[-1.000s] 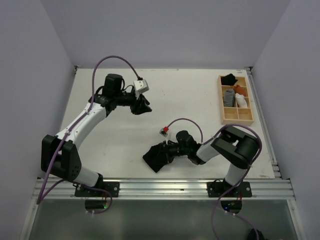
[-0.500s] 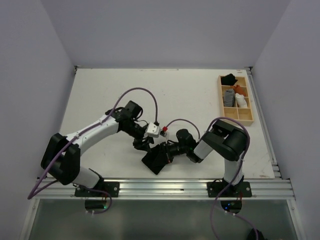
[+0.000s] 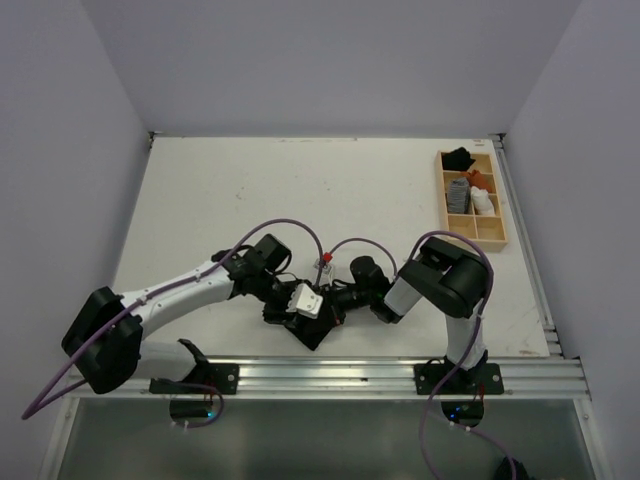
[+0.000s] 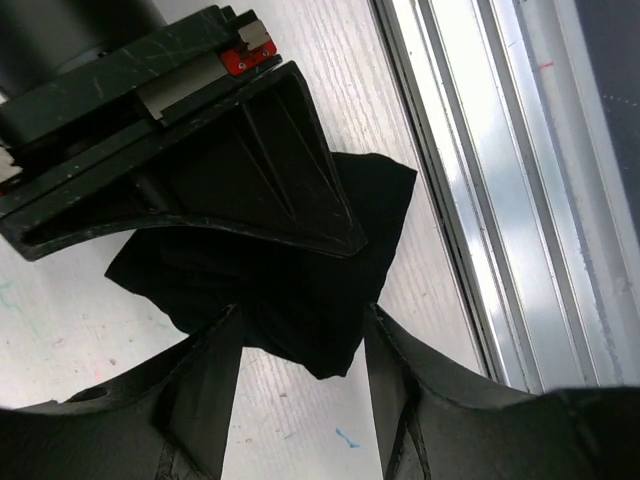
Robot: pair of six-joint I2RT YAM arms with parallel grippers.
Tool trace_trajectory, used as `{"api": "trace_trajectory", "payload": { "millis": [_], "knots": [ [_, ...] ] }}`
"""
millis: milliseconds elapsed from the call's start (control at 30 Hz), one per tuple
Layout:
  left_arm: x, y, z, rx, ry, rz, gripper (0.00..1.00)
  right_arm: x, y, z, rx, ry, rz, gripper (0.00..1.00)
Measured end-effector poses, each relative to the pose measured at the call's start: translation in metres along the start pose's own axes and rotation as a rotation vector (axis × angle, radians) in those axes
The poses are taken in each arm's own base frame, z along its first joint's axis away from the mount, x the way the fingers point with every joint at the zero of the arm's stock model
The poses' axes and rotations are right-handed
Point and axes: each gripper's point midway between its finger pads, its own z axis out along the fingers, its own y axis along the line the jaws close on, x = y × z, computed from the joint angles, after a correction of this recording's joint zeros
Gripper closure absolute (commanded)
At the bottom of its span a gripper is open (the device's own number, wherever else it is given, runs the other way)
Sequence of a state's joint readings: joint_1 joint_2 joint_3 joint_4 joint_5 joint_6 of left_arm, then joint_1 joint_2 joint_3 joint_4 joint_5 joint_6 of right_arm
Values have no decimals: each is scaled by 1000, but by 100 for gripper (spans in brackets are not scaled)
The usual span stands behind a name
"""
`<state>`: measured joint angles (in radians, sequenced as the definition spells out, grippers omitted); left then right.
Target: Roll the underwear
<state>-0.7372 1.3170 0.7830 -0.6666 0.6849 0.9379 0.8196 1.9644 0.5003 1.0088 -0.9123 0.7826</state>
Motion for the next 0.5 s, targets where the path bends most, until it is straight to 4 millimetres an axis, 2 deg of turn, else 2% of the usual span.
{"api": "trace_trajectory", "payload": {
  "millis": [333, 500],
  "knots": [
    [10, -3, 22, -144, 38, 47, 41, 2, -1, 0, -5, 10, 18, 99],
    [10, -4, 23, -242, 33, 71, 41, 2, -2, -1, -8, 13, 23, 99]
  ]
}}
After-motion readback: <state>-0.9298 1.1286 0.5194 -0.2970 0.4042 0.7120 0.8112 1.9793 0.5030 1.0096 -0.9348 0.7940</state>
